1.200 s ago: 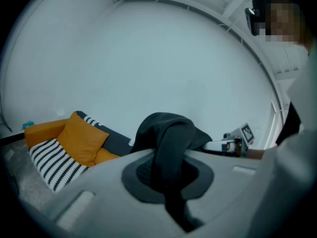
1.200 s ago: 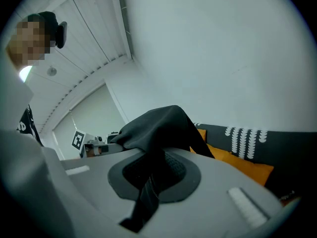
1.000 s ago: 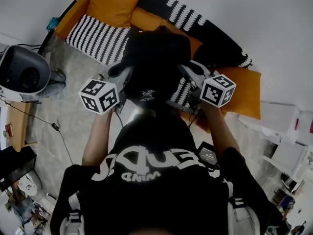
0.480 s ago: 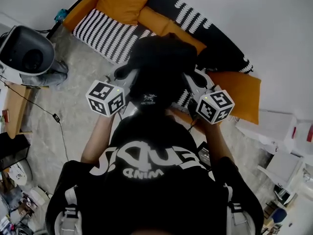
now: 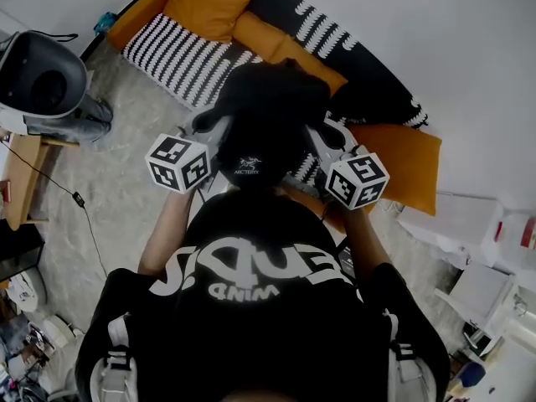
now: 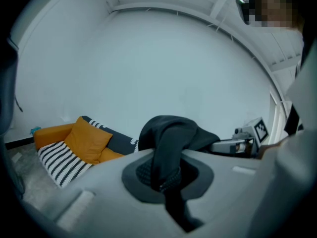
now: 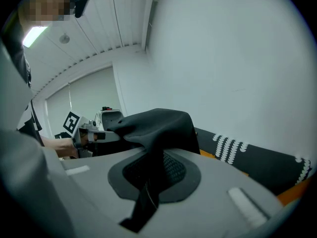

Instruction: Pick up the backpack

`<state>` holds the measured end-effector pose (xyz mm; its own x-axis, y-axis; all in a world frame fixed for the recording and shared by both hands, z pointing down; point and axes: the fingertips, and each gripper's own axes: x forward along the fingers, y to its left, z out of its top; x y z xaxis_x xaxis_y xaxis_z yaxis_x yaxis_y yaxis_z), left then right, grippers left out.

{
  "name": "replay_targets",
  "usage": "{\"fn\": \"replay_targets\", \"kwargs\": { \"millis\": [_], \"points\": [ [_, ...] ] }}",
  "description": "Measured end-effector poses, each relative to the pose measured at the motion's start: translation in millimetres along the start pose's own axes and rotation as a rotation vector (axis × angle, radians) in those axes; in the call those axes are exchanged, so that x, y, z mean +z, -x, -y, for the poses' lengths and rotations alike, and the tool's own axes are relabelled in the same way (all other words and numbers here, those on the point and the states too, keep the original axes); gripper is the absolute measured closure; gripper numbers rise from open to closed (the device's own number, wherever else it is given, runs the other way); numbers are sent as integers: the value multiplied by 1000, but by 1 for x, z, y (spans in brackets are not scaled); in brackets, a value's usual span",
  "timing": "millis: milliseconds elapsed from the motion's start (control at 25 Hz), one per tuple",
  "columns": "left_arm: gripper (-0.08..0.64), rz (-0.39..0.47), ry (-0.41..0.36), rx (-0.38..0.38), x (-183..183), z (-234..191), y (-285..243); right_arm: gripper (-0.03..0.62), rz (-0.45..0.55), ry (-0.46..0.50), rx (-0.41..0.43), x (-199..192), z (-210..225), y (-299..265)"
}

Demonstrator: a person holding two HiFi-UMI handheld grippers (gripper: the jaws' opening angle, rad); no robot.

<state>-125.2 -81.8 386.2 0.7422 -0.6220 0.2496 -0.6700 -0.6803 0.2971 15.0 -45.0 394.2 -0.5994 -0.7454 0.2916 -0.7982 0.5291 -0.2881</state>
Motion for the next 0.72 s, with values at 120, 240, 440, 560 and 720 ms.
{"fn": "replay_targets", "kwargs": {
  "millis": [120, 240, 440, 560, 720],
  "points": [
    [546, -7, 1, 11, -4, 4, -5, 580, -15, -2, 1, -4, 7, 2],
    [546, -19, -2, 21, -9, 5, -8, 580, -24, 2, -2, -6, 11, 2],
    [546, -34, 9, 25, -17, 4, -7, 580, -31, -3, -3, -12, 11, 0],
    [546, -35, 16, 18, -17, 7, -4, 580, -29, -10, 2, -13, 9, 2],
    [546, -32, 16, 16, -14, 13, -2, 580, -26, -8, 10, -11, 7, 6]
  ]
}}
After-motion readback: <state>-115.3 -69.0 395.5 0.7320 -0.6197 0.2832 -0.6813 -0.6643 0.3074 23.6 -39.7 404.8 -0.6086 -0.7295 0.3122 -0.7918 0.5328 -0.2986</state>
